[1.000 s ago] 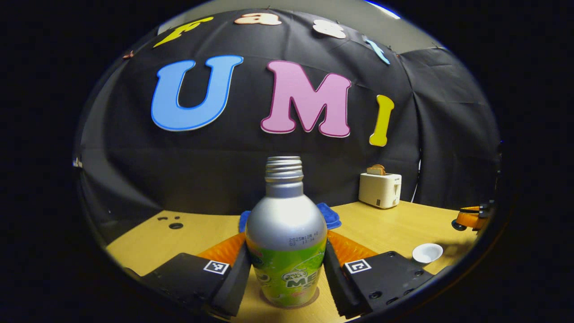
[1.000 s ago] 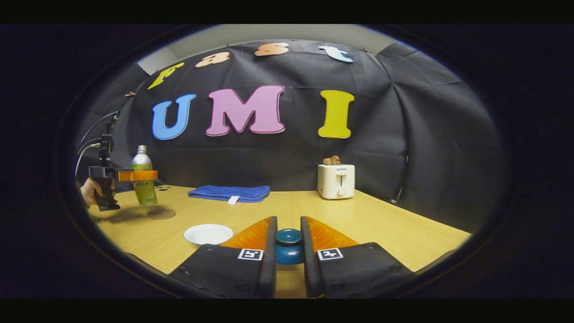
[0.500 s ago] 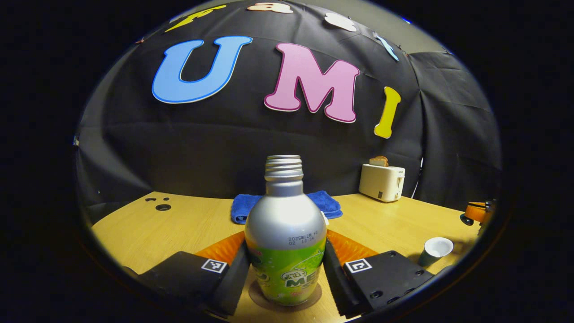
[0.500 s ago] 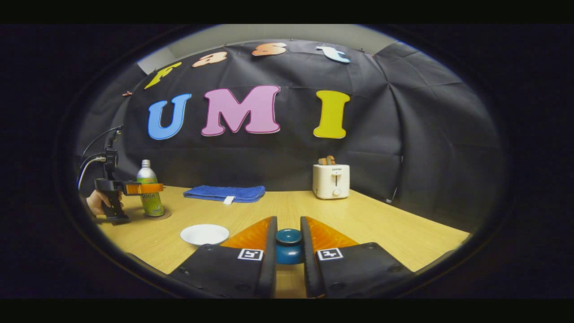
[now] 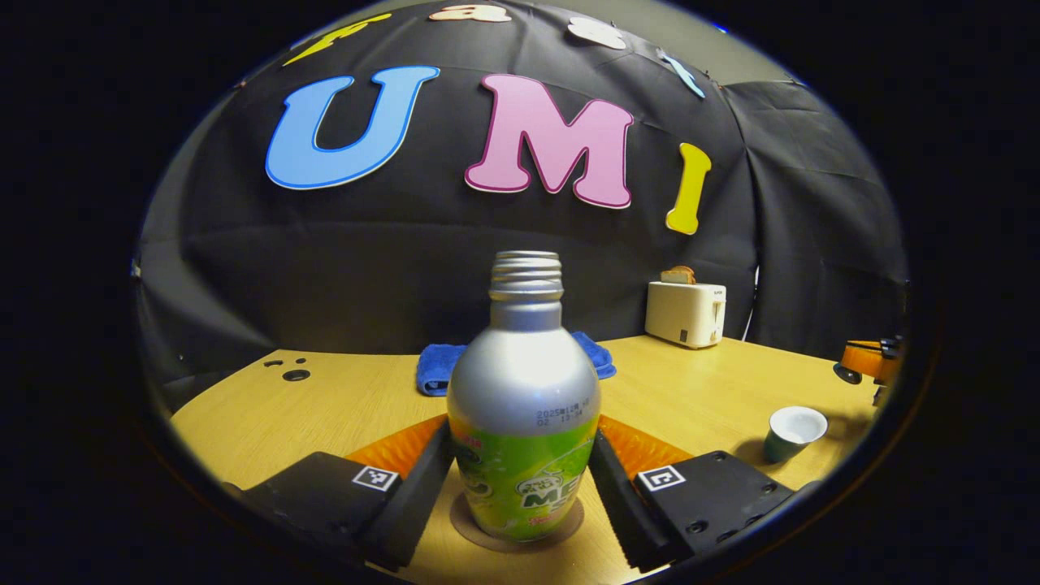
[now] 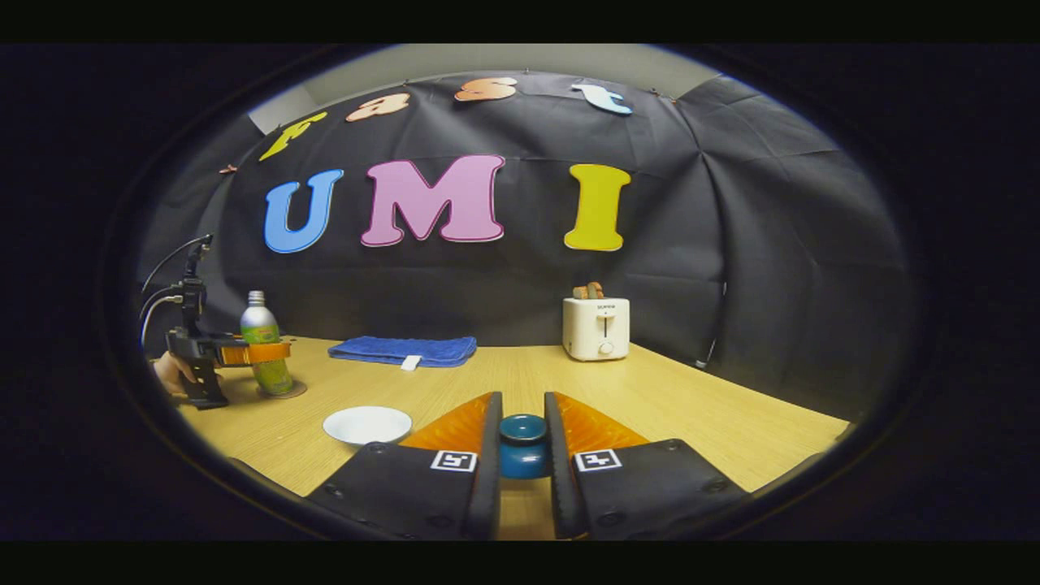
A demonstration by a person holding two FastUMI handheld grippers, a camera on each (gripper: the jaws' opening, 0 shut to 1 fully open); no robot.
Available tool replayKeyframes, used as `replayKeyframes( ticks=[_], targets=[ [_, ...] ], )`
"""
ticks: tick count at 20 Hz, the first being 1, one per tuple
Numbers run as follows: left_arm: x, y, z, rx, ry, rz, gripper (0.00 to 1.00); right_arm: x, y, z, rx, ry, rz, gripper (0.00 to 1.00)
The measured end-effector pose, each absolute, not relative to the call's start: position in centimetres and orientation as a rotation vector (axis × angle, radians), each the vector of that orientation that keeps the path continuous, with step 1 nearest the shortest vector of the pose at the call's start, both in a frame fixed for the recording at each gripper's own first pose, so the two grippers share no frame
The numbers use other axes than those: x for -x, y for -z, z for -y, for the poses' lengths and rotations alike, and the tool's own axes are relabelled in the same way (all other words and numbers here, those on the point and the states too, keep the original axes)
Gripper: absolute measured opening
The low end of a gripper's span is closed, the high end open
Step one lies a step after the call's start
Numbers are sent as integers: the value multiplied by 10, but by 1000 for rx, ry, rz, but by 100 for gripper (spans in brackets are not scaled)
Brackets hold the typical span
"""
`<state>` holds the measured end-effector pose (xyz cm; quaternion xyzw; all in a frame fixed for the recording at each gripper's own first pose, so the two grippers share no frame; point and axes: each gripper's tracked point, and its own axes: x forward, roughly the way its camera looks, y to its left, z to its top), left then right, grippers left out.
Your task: Open the teacup lid with one hand, grasp the water bottle and pour water into the teacup with the other hand; after pouring, place the water bottle on the coaster and then close the teacup lid.
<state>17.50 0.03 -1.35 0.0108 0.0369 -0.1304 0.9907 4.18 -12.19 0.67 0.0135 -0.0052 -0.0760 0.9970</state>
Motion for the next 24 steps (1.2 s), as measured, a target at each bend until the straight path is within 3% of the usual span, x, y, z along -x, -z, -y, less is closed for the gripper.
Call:
replayKeyframes(
  ticks=[2, 7, 12, 15, 16, 20, 24],
  targets=[
    [-170, 16, -3, -30, 253, -93, 96, -42, -7, 122, -27, 152, 10, 29],
    [-142, 32, -12, -47, 223, -187, 96, -41, -7, 128, -26, 185, 12, 29],
    [-104, 31, -15, -68, 231, -166, 96, -40, -5, 137, -15, 249, -5, 29],
    [-85, 19, -23, -103, 218, -96, 95, -48, -2, 107, -10, 180, -37, 34],
    [-82, 18, -30, -124, 196, -69, 95, -52, -6, 93, -42, 144, -32, 29],
    [-68, 1, -49, -96, 124, 34, 97, -76, -12, 44, -65, 22, -38, 29],
    [-66, 6, -74, -21, 87, 25, 97, -94, -4, 5, -31, -63, -96, 29]
  ],
)
